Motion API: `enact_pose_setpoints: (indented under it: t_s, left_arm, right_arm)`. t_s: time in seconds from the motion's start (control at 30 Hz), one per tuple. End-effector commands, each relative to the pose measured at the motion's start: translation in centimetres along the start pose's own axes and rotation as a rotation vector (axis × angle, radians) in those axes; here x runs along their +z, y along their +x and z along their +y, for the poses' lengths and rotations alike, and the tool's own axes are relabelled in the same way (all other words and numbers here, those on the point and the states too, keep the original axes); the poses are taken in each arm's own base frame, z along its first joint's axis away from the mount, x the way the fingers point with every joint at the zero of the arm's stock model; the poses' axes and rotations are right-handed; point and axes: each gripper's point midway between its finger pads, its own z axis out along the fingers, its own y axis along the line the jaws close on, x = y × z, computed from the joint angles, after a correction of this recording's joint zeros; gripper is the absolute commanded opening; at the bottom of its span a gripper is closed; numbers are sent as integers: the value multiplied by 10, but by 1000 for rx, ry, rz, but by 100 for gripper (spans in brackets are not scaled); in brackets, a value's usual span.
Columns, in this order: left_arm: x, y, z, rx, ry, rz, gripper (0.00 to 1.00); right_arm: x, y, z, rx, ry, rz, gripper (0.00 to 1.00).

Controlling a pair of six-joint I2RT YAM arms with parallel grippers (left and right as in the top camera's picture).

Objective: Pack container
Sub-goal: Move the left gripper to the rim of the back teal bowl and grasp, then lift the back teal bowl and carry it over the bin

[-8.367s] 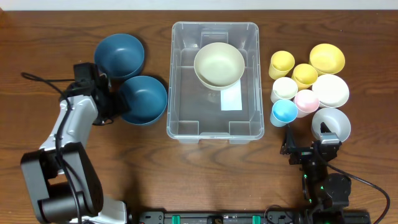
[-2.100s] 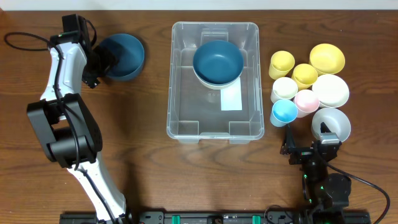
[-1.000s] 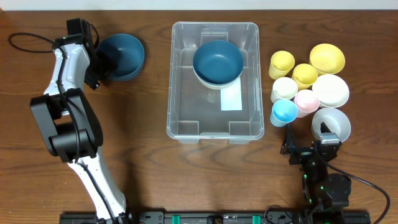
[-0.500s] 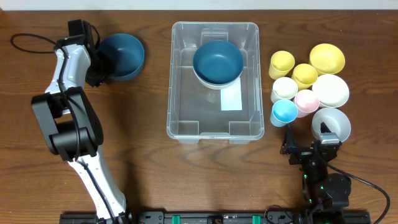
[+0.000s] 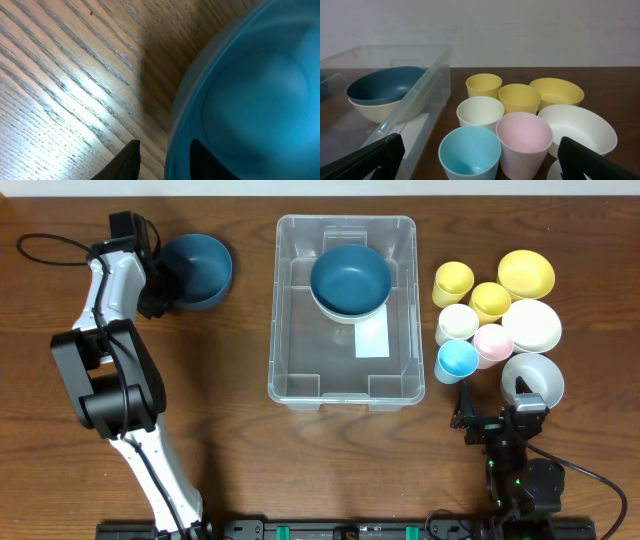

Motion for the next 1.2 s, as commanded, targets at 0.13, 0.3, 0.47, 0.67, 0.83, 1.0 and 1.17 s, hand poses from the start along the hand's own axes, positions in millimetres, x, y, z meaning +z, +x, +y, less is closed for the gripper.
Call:
enact_pose_setpoints:
  t_s: [0.13, 0.3, 0.47, 0.67, 0.83, 1.0, 1.17]
  left_arm:
    - [6, 1, 6, -7, -23, 6, 23]
    - [6, 1, 5, -1, -21, 3, 19]
    - [5, -5, 5, 54, -11, -13, 9]
    - [0, -9, 5, 51, -6, -24, 6]
    - [-32, -25, -1, 52, 35, -92, 6]
    - [-104, -41, -11, 61, 113, -219, 6]
    - [-181, -29, -23, 91, 190, -316, 6]
  right_arm:
    - [0, 0, 0, 13, -3, -1, 99]
    - [0, 0, 0, 13, -3, -1, 99]
    - [0, 0, 0, 13, -3, -1, 99]
    - [0, 0, 0, 13, -2, -1, 99]
    - [0, 0, 0, 13, -3, -1, 99]
    - [0, 1, 0, 13, -3, 0, 99]
    - [0, 0, 0, 13, -2, -1, 99]
